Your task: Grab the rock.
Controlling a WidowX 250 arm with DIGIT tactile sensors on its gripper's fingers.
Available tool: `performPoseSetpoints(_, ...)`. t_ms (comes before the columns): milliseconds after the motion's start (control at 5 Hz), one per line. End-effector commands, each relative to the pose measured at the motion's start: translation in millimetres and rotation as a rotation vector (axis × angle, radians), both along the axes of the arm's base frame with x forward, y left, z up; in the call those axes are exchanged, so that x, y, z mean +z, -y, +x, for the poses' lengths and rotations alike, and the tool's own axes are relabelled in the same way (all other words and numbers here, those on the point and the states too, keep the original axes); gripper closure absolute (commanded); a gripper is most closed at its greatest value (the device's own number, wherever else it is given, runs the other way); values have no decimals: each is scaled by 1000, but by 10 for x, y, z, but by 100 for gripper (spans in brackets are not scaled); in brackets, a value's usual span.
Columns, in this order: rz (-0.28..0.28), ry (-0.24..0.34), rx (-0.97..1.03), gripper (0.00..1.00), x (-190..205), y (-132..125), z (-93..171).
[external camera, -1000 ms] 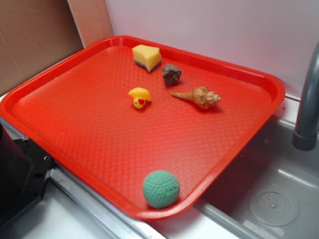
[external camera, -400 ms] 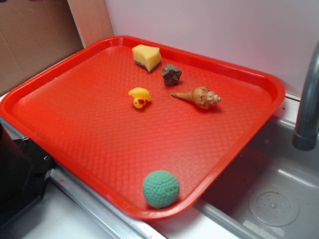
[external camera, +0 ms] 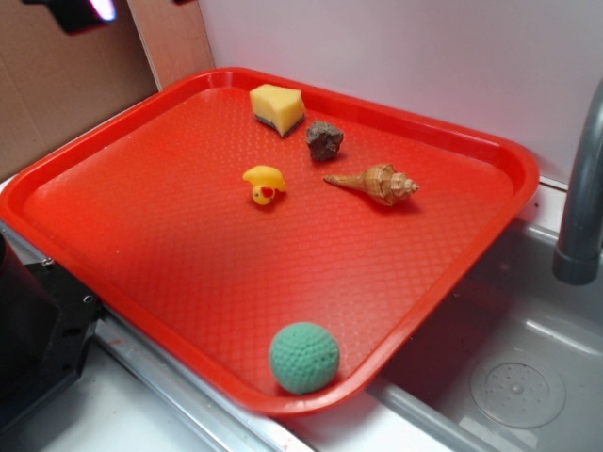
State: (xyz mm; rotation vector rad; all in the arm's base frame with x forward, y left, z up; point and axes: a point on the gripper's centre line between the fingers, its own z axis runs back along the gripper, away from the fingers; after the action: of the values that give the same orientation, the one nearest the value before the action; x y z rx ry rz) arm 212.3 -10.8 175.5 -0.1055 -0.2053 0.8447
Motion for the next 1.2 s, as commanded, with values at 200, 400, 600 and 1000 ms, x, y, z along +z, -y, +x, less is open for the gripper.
performPoseSetpoints(200, 15, 72, 132, 0, -624, 129, 931)
performPoseSetpoints(400, 46, 39, 117, 0, -863, 181, 1080)
performPoseSetpoints(600, 74, 14, 118, 0, -1055, 165, 1172)
performPoseSetpoints(1000, 103, -53, 75, 0, -1402, 228, 1201)
